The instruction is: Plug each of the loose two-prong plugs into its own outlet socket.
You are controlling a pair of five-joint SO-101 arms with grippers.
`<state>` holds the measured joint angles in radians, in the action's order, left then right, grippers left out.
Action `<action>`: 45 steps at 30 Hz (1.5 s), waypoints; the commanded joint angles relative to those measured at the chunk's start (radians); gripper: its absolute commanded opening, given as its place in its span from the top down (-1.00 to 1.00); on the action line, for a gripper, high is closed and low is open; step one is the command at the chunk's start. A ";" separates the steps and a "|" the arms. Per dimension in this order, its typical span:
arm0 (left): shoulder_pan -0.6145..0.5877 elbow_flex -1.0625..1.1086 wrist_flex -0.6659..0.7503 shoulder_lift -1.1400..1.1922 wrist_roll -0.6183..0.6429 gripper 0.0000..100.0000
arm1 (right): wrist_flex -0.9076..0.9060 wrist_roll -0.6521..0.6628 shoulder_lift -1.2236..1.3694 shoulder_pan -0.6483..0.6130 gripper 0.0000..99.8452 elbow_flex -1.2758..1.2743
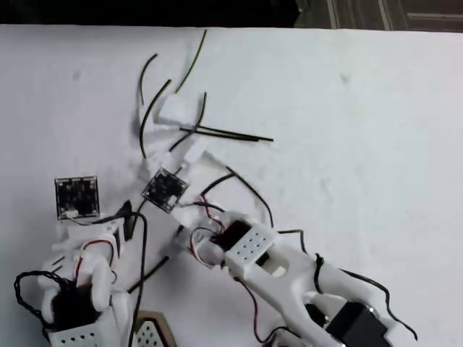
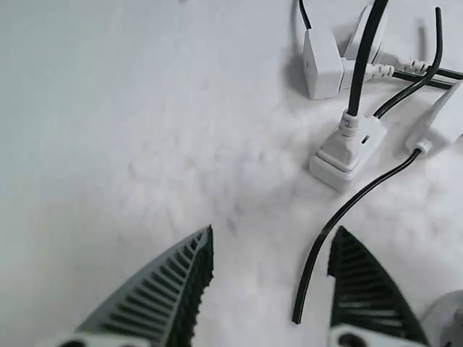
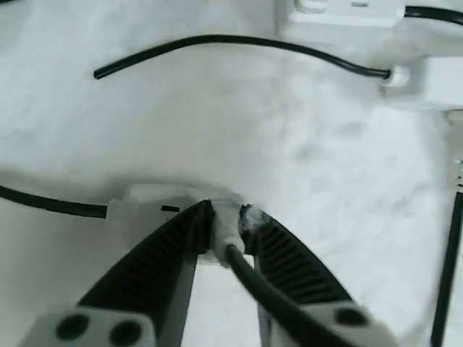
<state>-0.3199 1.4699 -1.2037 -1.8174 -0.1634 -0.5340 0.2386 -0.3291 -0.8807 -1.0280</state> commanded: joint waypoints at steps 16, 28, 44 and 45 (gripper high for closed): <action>0.295 -0.066 -0.120 0.001 -0.183 0.36 | -0.595 -0.169 -0.946 0.018 0.41 -0.052; 0.501 -0.241 -0.003 0.657 -0.233 0.32 | -0.562 -0.161 -0.897 0.400 0.42 -0.086; 0.588 -0.433 0.198 1.382 -0.235 0.55 | -0.515 -0.161 -0.776 0.438 0.42 -0.086; 0.601 -0.442 0.198 1.403 -0.235 0.59 | -0.515 -0.161 -0.776 0.438 0.42 -0.086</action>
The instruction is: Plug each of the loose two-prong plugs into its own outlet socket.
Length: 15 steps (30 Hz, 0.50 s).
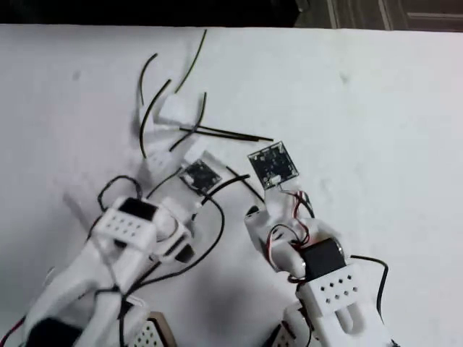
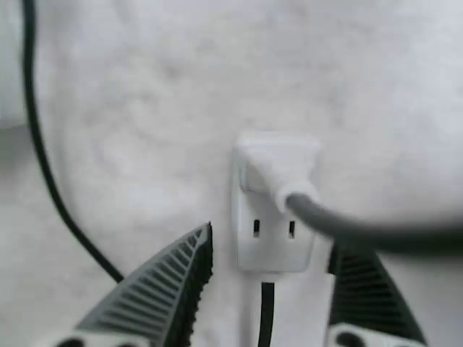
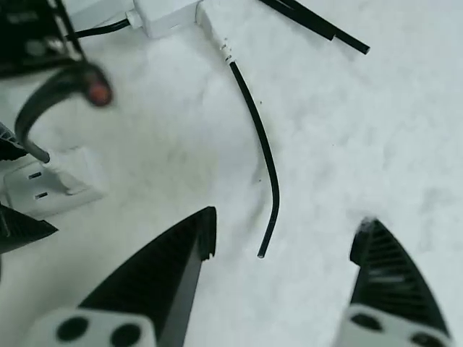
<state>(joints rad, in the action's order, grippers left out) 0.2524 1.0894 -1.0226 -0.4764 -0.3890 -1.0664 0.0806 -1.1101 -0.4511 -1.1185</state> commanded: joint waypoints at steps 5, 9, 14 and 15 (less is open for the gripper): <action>0.084 -0.086 0.023 0.101 -0.006 0.88 | 0.016 -0.003 0.005 0.019 0.42 0.005; 0.067 -0.160 0.023 0.074 -0.003 0.95 | 0.018 -0.003 0.005 0.073 0.43 0.009; 0.008 -0.362 0.025 0.097 0.061 0.95 | 0.065 -0.008 0.015 0.108 0.43 0.005; -0.001 -0.411 0.025 0.113 0.083 0.95 | 0.065 -0.006 0.015 0.108 0.43 0.005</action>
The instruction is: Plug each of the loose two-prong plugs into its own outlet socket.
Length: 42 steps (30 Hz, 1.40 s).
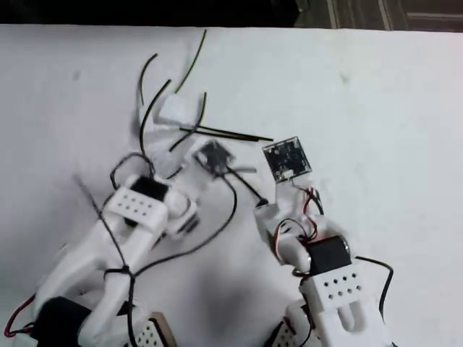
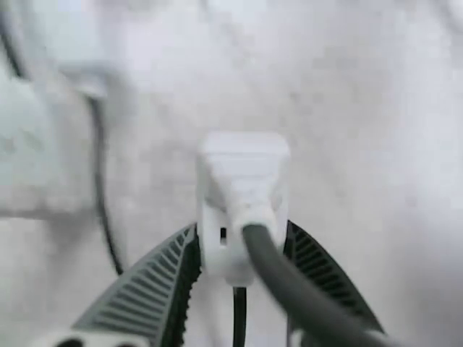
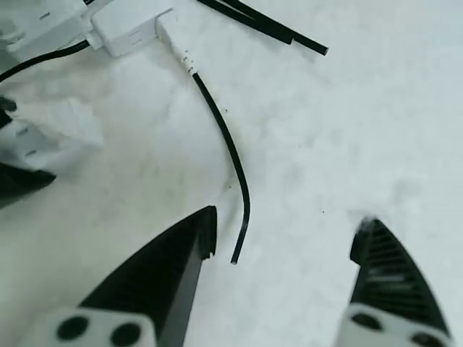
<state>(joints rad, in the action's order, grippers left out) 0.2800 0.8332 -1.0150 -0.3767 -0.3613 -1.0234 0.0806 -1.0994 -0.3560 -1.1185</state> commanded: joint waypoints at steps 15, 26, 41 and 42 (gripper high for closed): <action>-0.064 -0.901 -0.238 0.515 0.285 0.36 | 0.030 -0.003 0.004 0.005 0.43 -0.015; -0.058 -1.034 -0.540 0.302 0.265 0.56 | 0.162 -0.003 0.005 0.005 0.51 -0.089; -0.087 -0.118 0.035 -0.334 0.222 0.96 | 0.380 -0.011 -0.007 0.004 0.96 -0.190; -0.102 -0.048 0.100 -0.380 0.226 0.96 | 0.395 -0.011 -0.007 0.004 0.96 -0.201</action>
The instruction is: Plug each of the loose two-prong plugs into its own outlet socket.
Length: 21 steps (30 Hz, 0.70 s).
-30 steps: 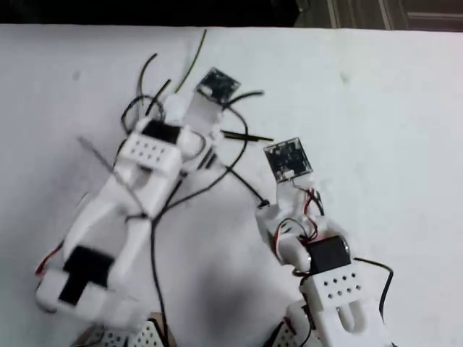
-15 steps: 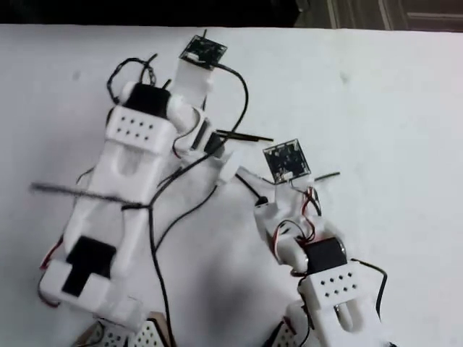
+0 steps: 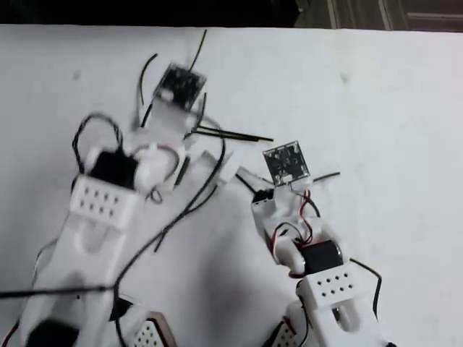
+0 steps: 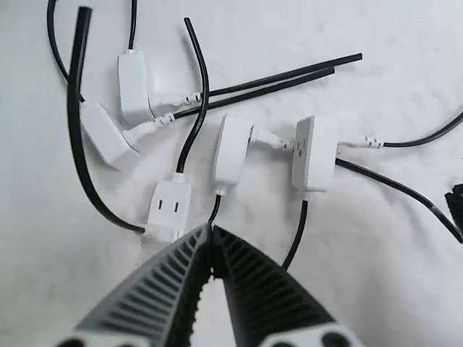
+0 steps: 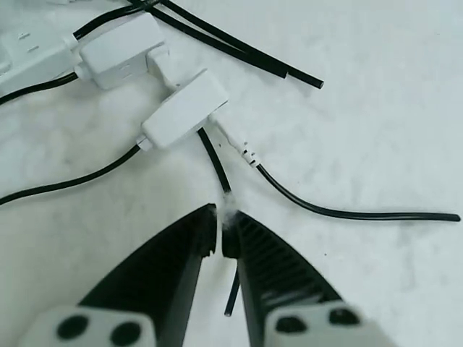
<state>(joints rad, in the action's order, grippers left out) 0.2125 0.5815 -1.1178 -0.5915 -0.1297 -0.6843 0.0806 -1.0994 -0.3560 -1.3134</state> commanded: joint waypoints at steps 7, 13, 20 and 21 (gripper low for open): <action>-0.142 0.400 0.339 -0.291 0.000 0.96 | 0.124 -0.034 -0.022 0.005 0.96 -0.032; -0.196 0.512 0.431 -0.341 0.000 0.96 | 0.079 -0.117 -0.248 0.005 0.96 -0.091; -0.194 0.707 0.539 -0.532 0.002 0.96 | 0.071 -0.114 -0.608 0.004 0.97 -0.264; -0.196 0.721 0.537 -0.559 0.002 0.96 | 0.071 -0.100 -0.648 0.004 0.97 -0.285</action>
<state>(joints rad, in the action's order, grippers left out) 0.0192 1.2797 -0.6099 -1.0671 -0.1297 -0.6091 -0.0299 -1.6241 -0.3529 -1.5696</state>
